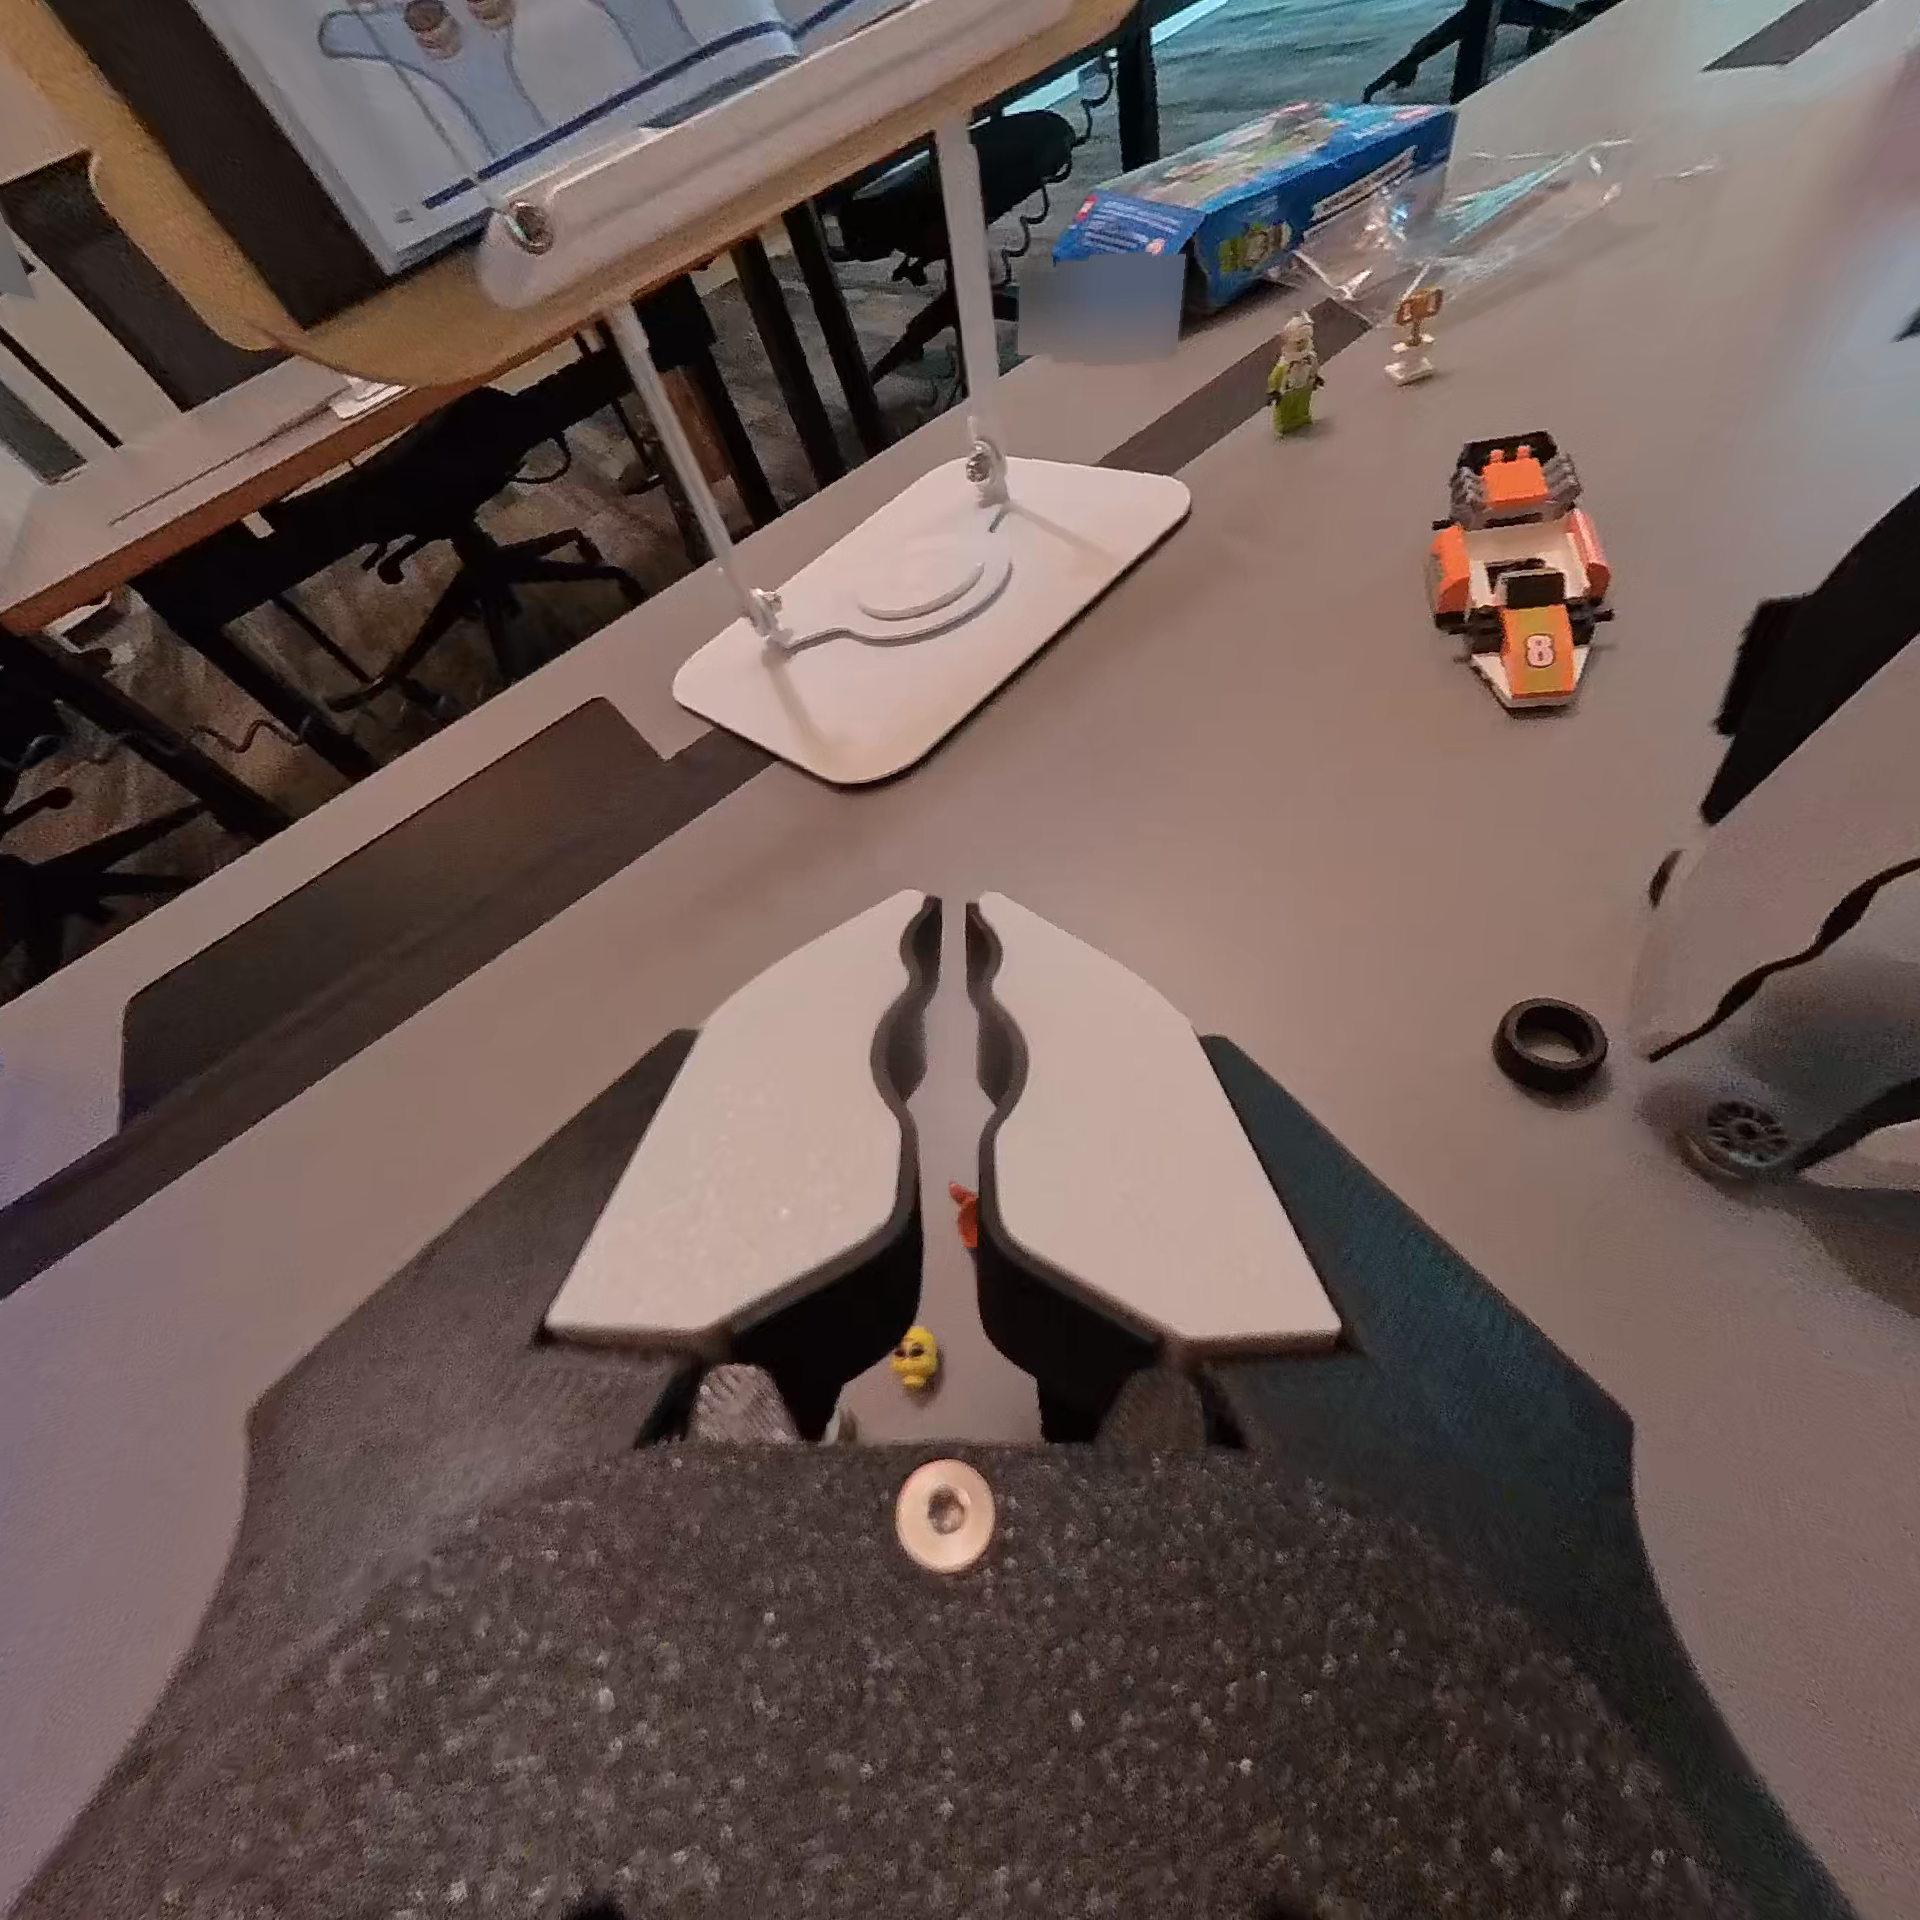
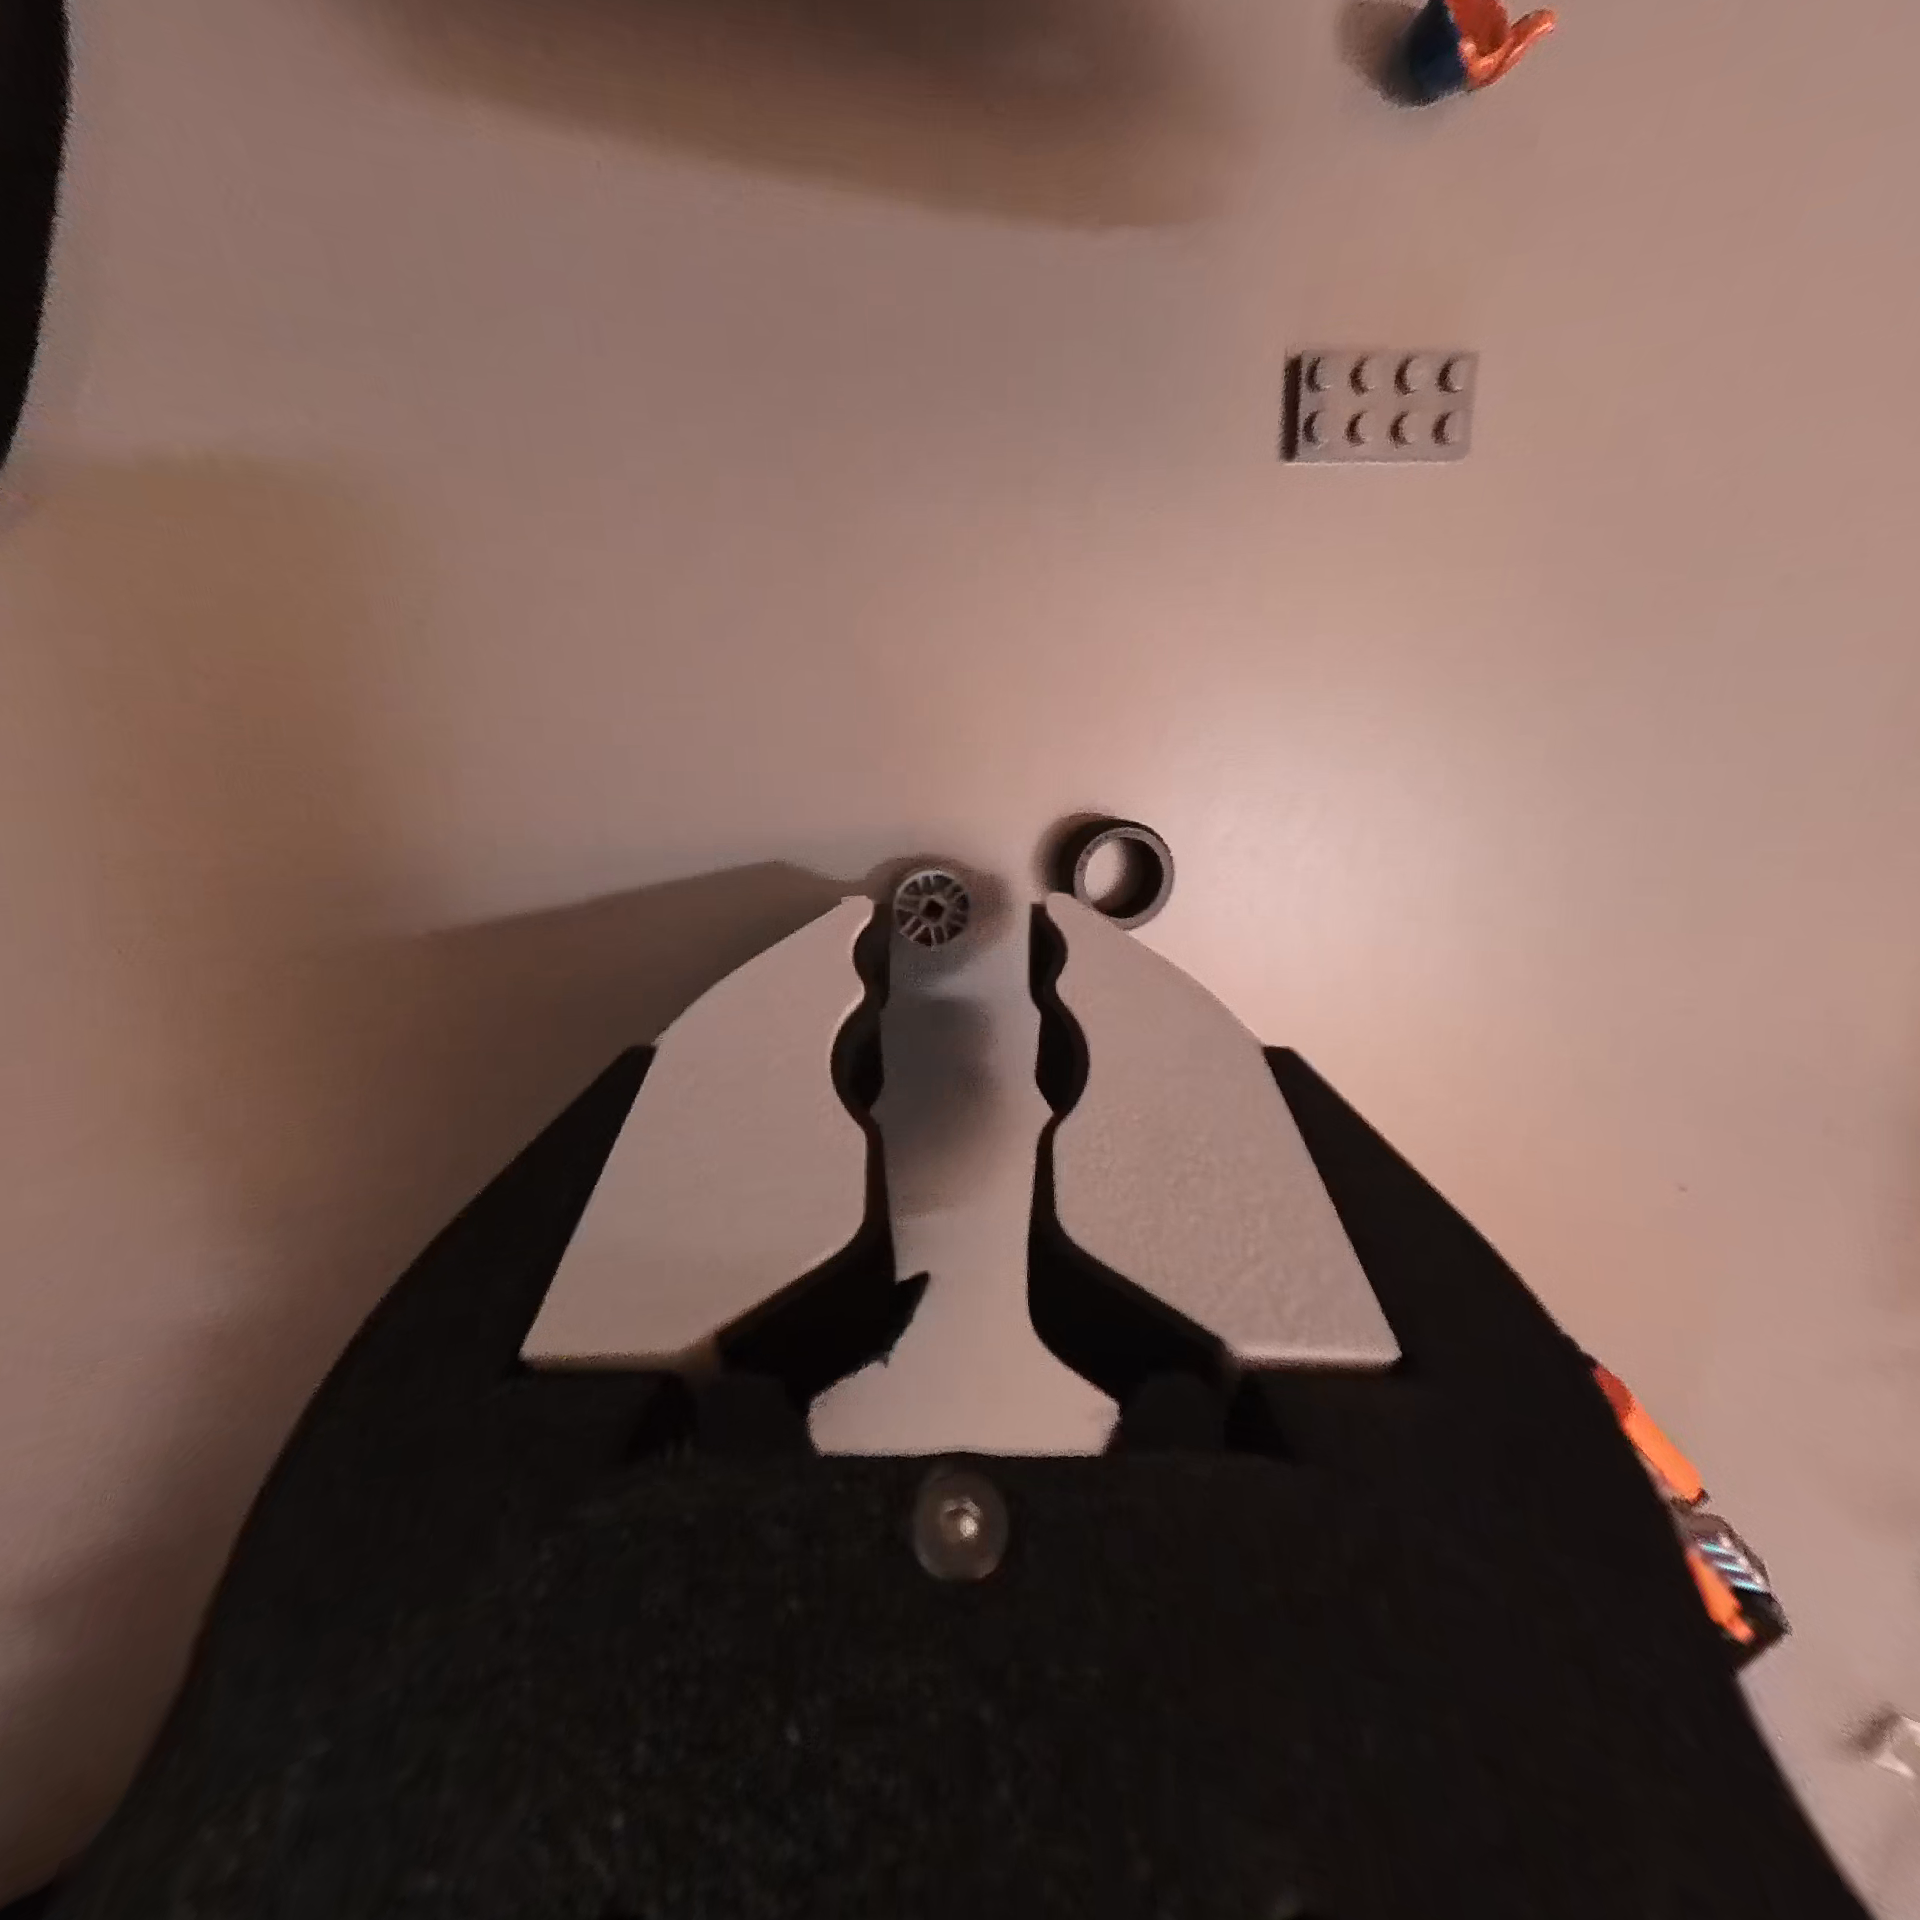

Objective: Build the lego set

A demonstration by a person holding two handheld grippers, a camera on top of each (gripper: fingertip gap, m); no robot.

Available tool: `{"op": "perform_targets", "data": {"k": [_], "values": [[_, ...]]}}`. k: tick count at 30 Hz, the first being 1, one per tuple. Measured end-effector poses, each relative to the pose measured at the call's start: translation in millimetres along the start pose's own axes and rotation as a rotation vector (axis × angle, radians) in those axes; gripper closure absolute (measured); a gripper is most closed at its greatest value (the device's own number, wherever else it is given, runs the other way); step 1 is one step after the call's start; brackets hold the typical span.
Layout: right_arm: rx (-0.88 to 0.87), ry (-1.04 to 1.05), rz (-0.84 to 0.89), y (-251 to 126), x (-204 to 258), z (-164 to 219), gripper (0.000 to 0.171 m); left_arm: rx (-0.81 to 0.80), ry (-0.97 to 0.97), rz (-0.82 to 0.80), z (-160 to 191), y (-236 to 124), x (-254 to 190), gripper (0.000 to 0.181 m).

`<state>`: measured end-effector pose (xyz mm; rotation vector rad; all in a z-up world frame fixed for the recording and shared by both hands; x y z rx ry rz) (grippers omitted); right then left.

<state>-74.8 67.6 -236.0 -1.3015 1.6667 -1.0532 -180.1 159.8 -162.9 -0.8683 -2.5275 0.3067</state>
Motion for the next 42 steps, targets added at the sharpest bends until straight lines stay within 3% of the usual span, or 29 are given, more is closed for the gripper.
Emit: {"op": "perform_targets", "data": {"k": [4, 8, 17, 22, 31, 35, 42], "values": [[-0.133, 0.074, 0.000, -20.3, -3.3, 4.3, 0.143, 0.024, -0.003, -0.066, 2.0, -14.3, 27.5, 0.176], [-0.315, 0.165, 0.030, -46.7, -10.1, 24.2, 0.143, 0.156, -0.019, -0.079, 24.4, -44.4, 68.9, 0.174], [-0.599, 0.348, 0.118, -79.7, -17.5, 88.8, 0.145, 0.572, -0.045, 0.066, 125.1, -85.1, 117.5, 0.157], [-0.701, 0.452, 0.107, -85.8, -22.1, 100.2, 0.147, 0.580, -0.072, 0.099, 145.1, -72.4, 134.6, 0.157], [-0.703, 0.453, 0.117, -83.7, -21.2, 98.5, 0.147, 0.614, -0.079, 0.133, 158.2, -26.4, 146.6, 0.156], [-0.719, 0.429, 0.124, -84.3, -18.3, 93.2, 0.148, 0.538, -0.131, 0.180, 139.4, -17.4, 137.2, 0.167], [-0.865, 0.196, 0.337, -106.6, -11.6, 46.1, 0.148, -0.183, -0.700, 0.803, -20.3, -20.2, 3.5, 0.167]]}}
Point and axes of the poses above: each gripper's, where its closed fingertips meet, y out along the fingers, z out of its underside, x = y × z across the jaws, the point moved 2 cm from there along -y, back along the fingers, and after that the axes turned 5 degrees about y, right-handed, at the moved point
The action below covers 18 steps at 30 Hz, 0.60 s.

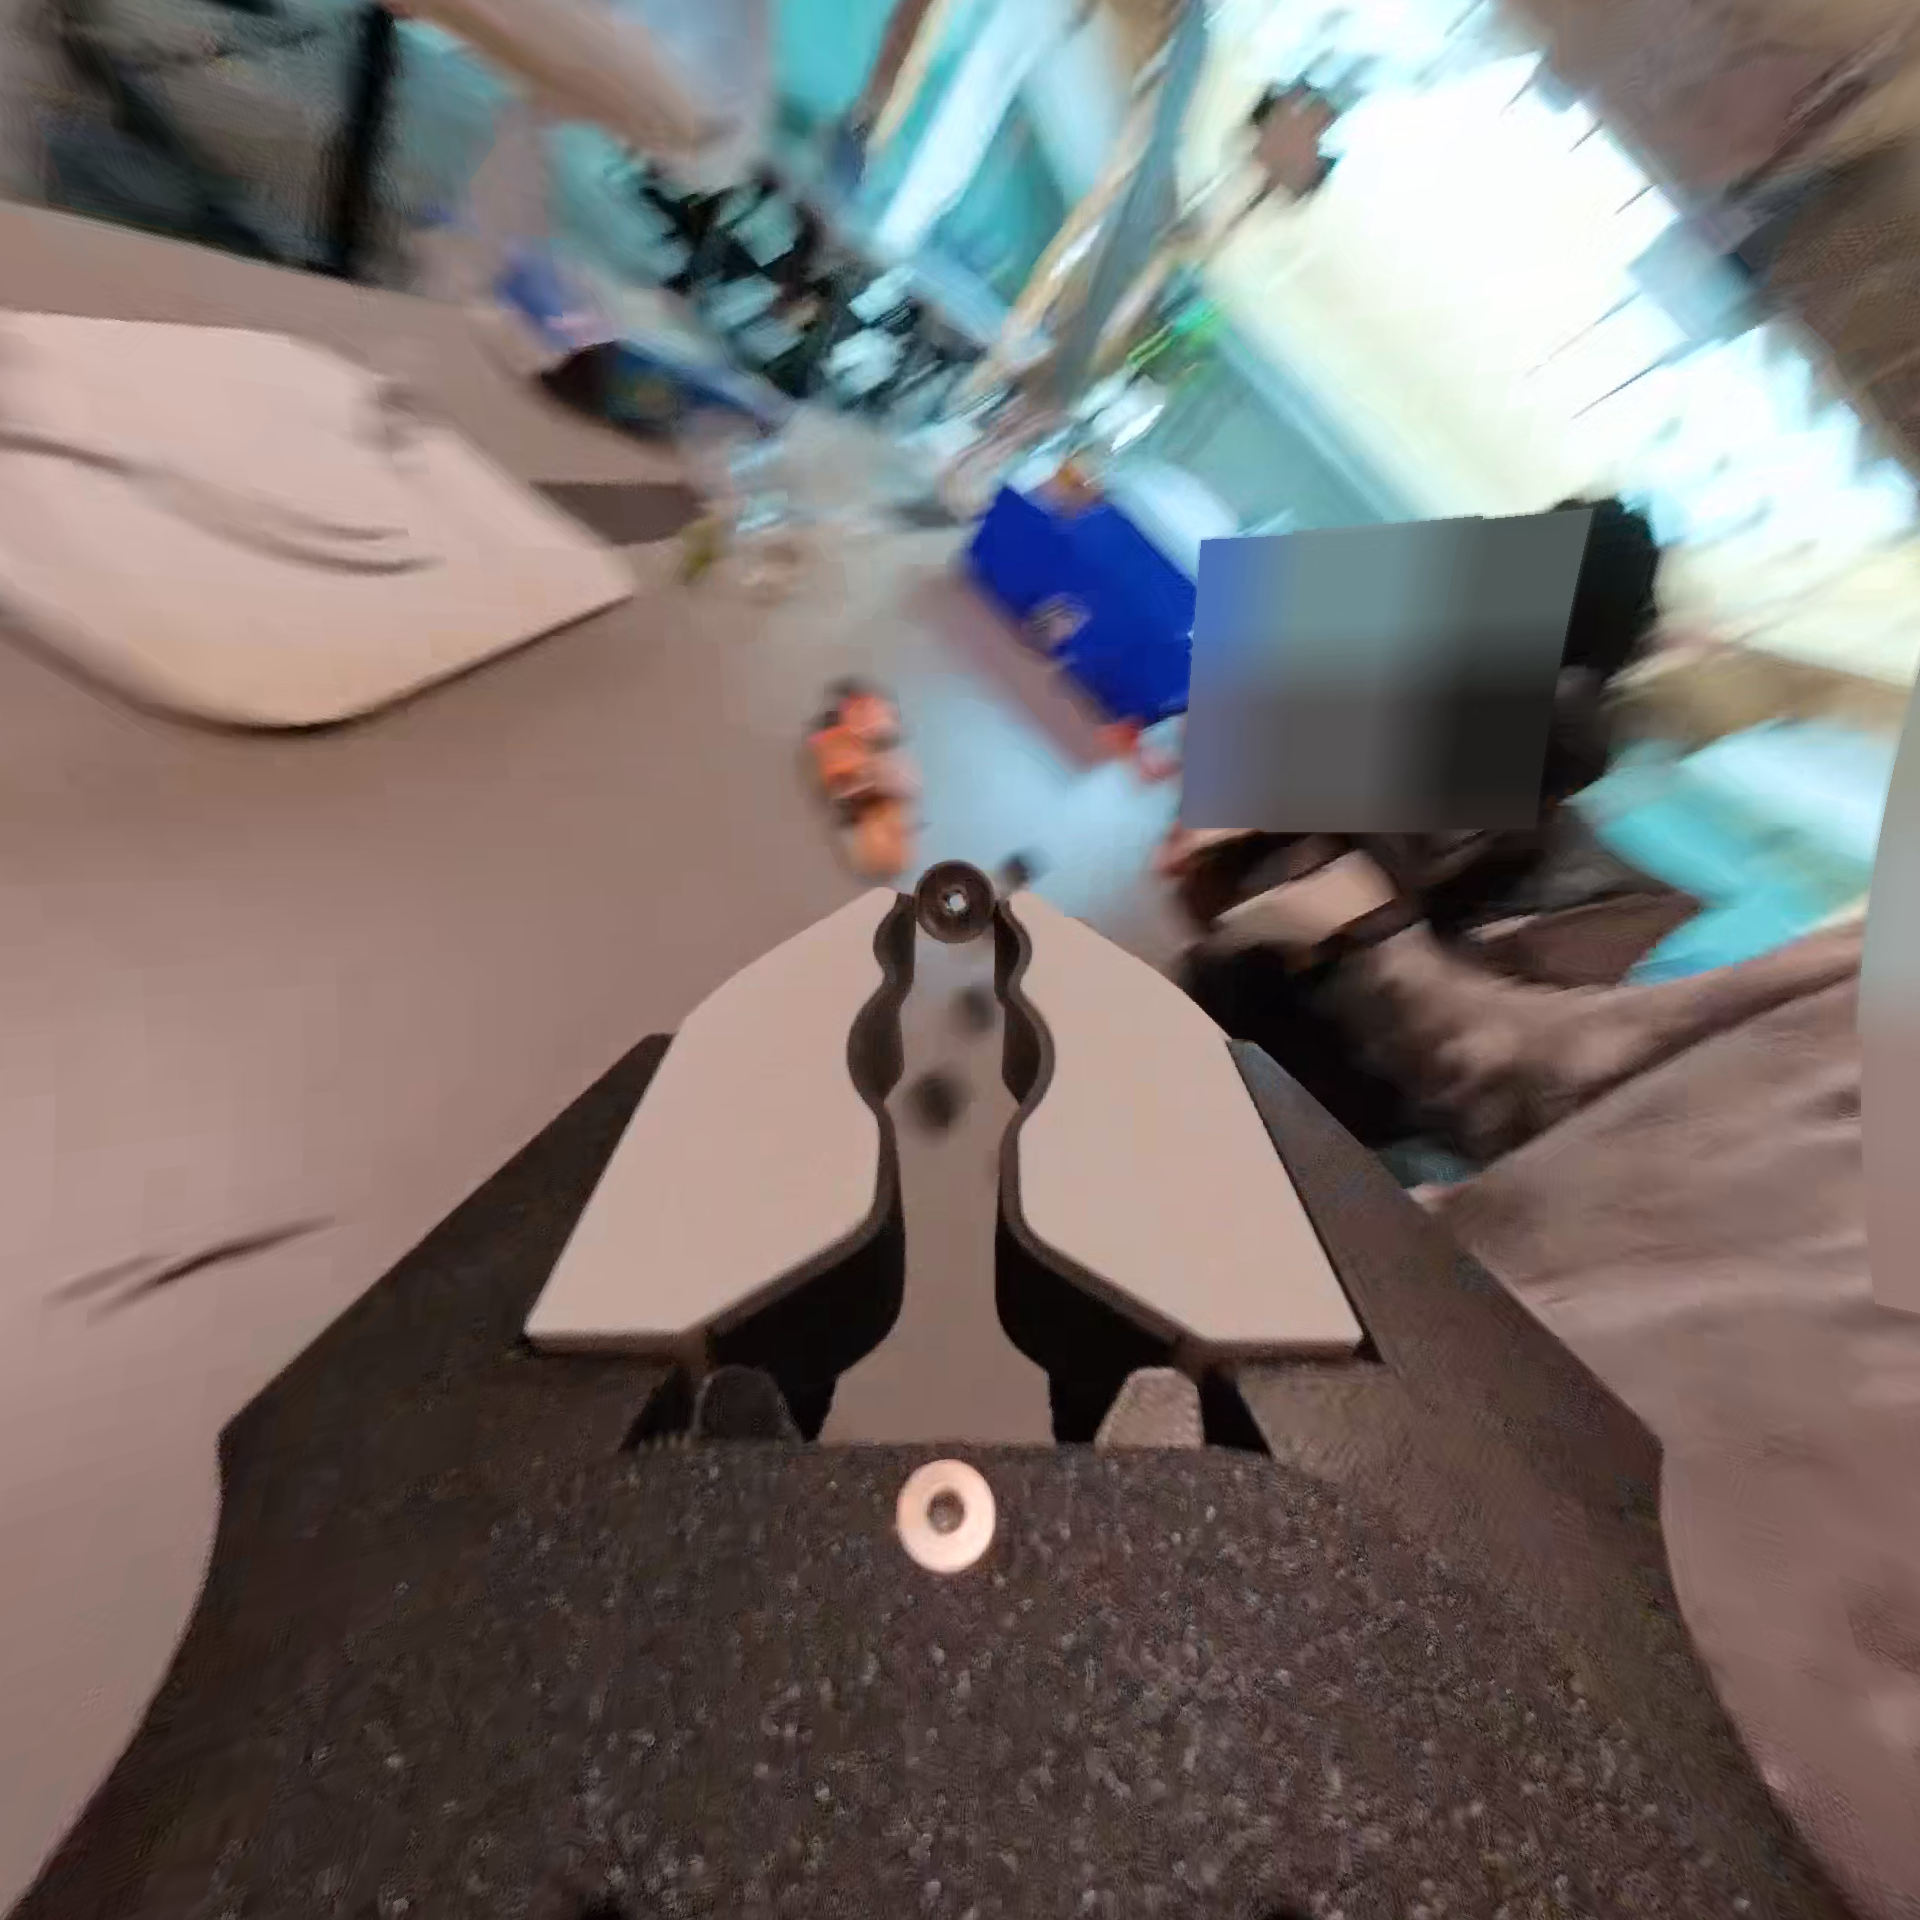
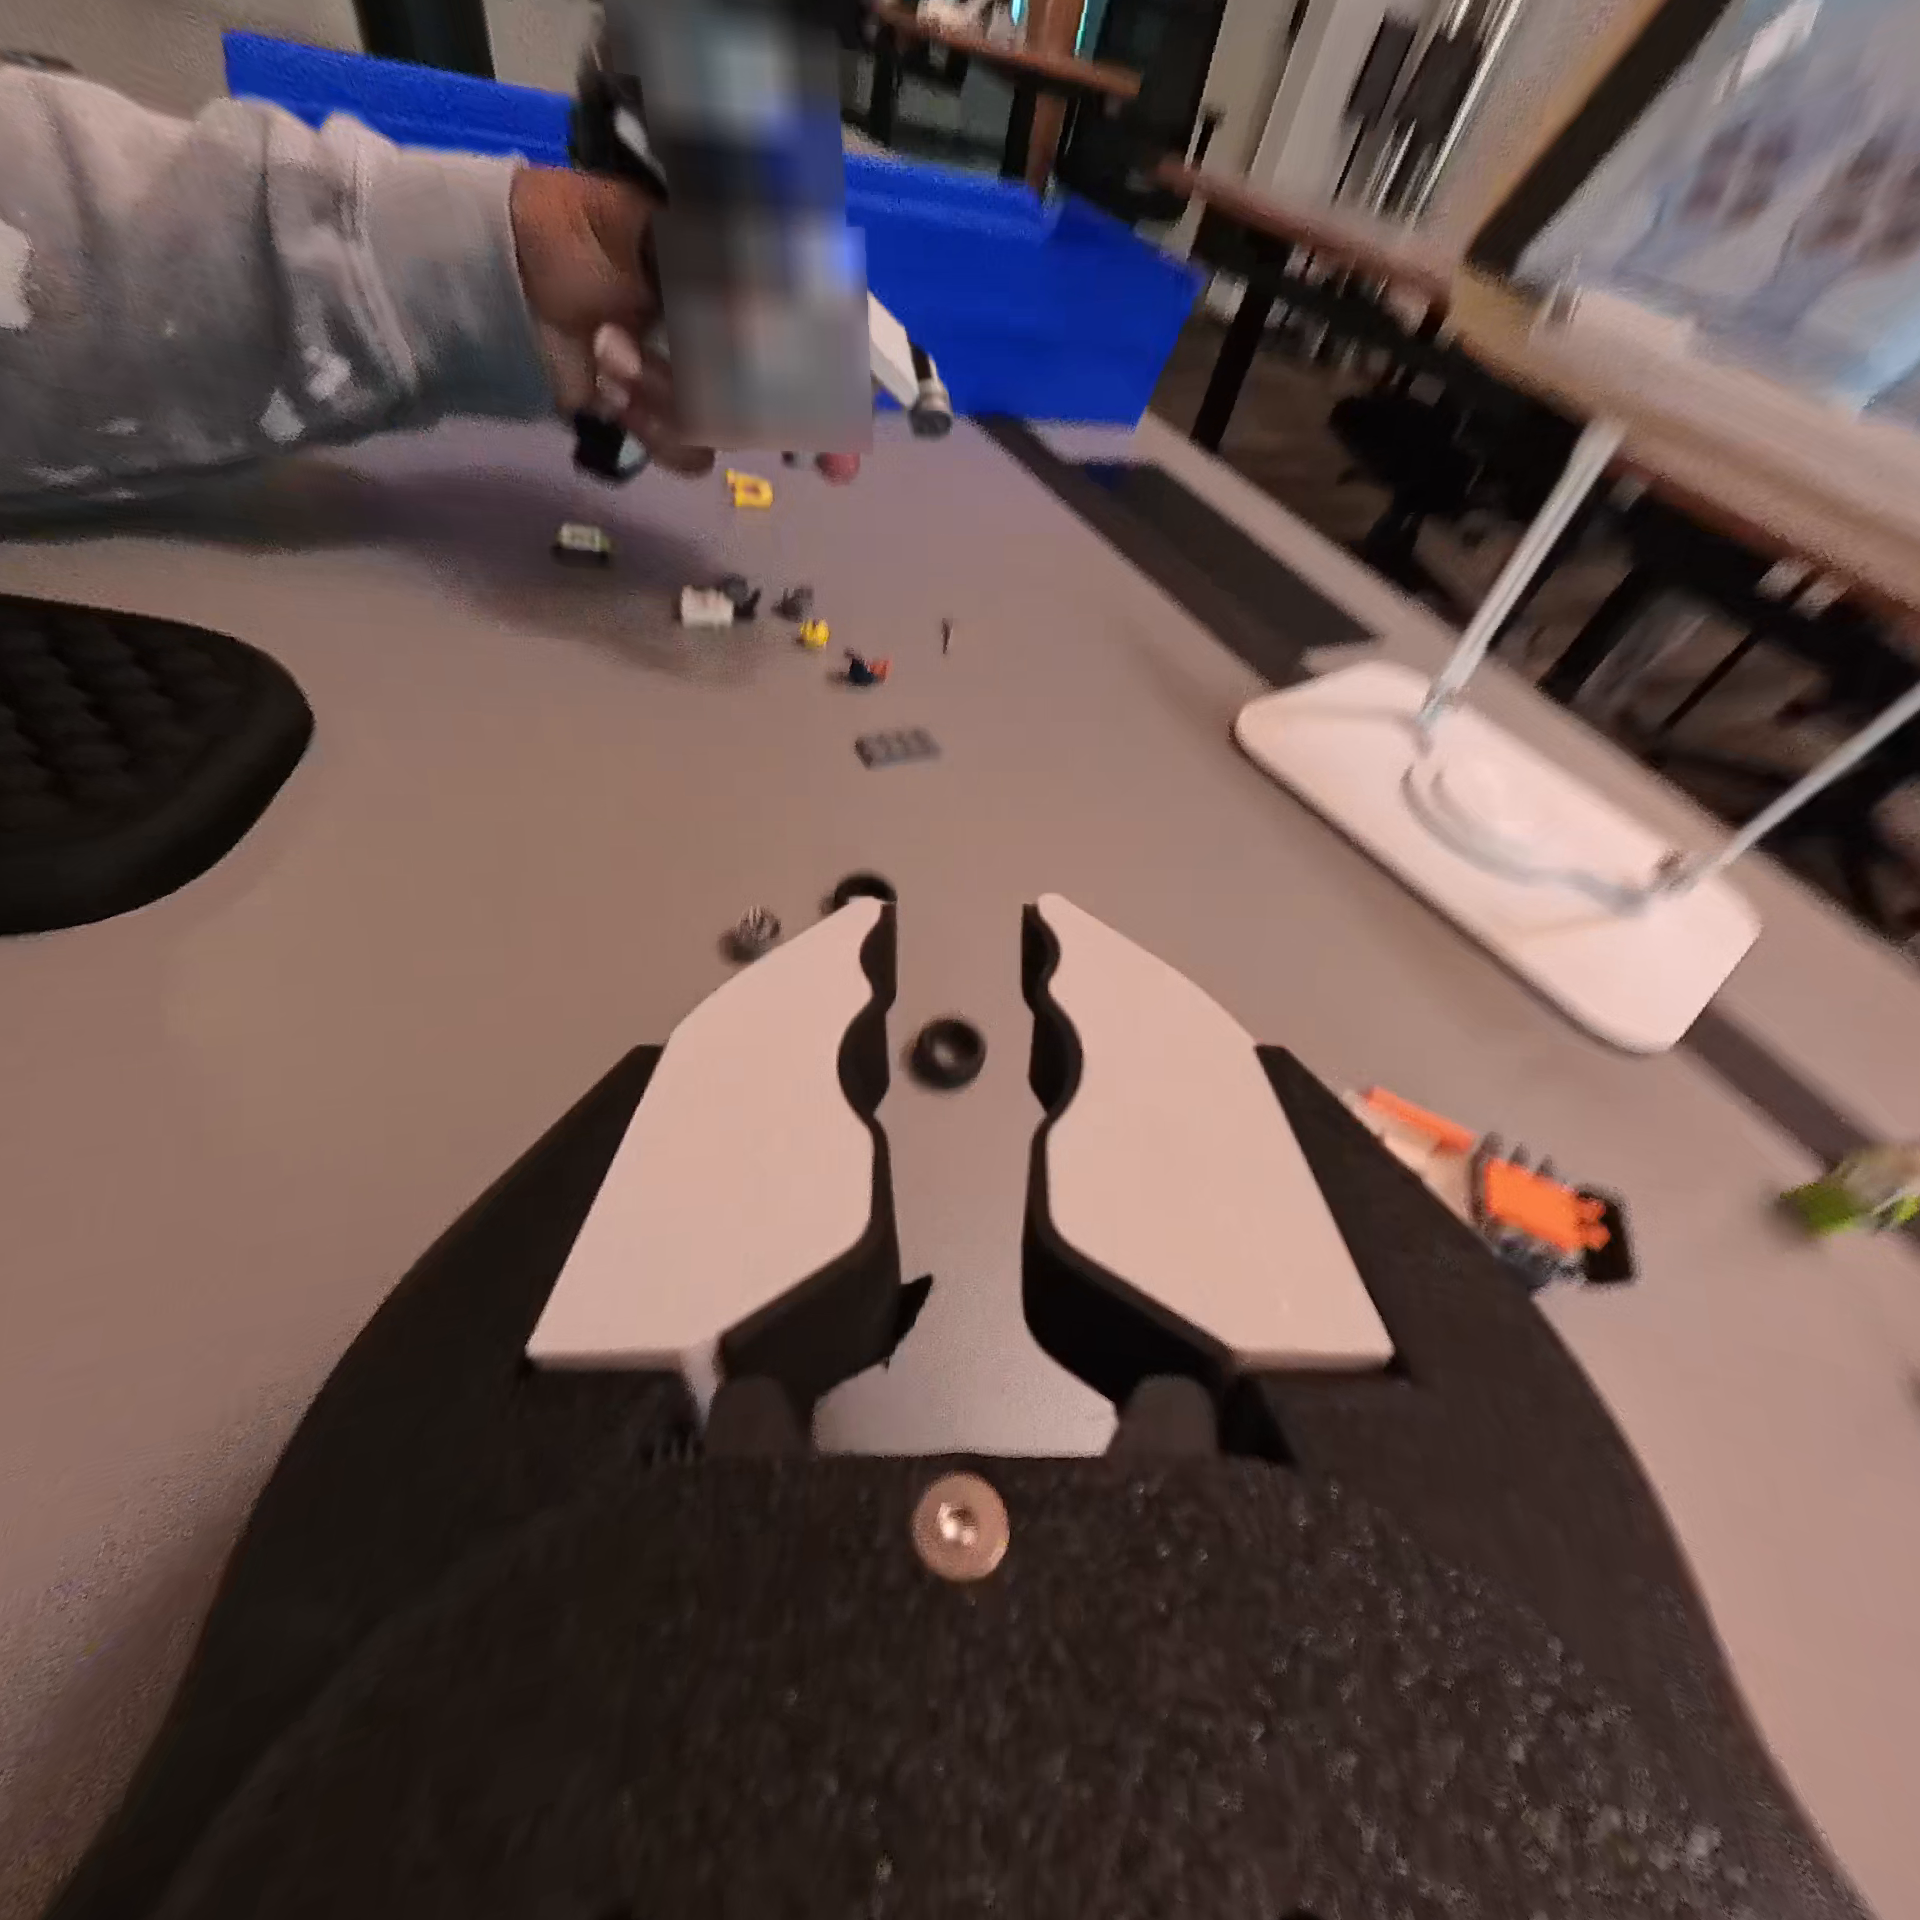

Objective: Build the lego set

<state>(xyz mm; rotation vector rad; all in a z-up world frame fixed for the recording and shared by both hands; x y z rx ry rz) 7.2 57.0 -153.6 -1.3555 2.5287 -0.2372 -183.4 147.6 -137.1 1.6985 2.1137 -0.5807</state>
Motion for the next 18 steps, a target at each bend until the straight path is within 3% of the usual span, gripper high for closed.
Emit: {"op": "perform_targets", "data": {"k": [3, 8, 15, 18], "values": [[-0.097, -0.159, 0.086, 3.4, 11.1, -29.1, 0.148, -0.100, -0.150, 0.271, 2.4, 48.4, -53.7, 0.167], [-0.166, -0.337, 0.206, -1.4, 18.2, -58.3, 0.147, -0.104, -0.262, 0.508, 7.2, 97.8, -103.0, 0.167], [-0.187, -0.369, 0.263, -13.7, 13.2, -65.8, 0.146, -0.020, -0.255, 0.574, 20.1, 125.3, -129.1, 0.167], [-0.170, -0.387, 0.247, -16.0, 15.2, -63.1, 0.154, -0.016, -0.275, 0.596, 22.7, 126.5, -132.6, 0.167]]}}
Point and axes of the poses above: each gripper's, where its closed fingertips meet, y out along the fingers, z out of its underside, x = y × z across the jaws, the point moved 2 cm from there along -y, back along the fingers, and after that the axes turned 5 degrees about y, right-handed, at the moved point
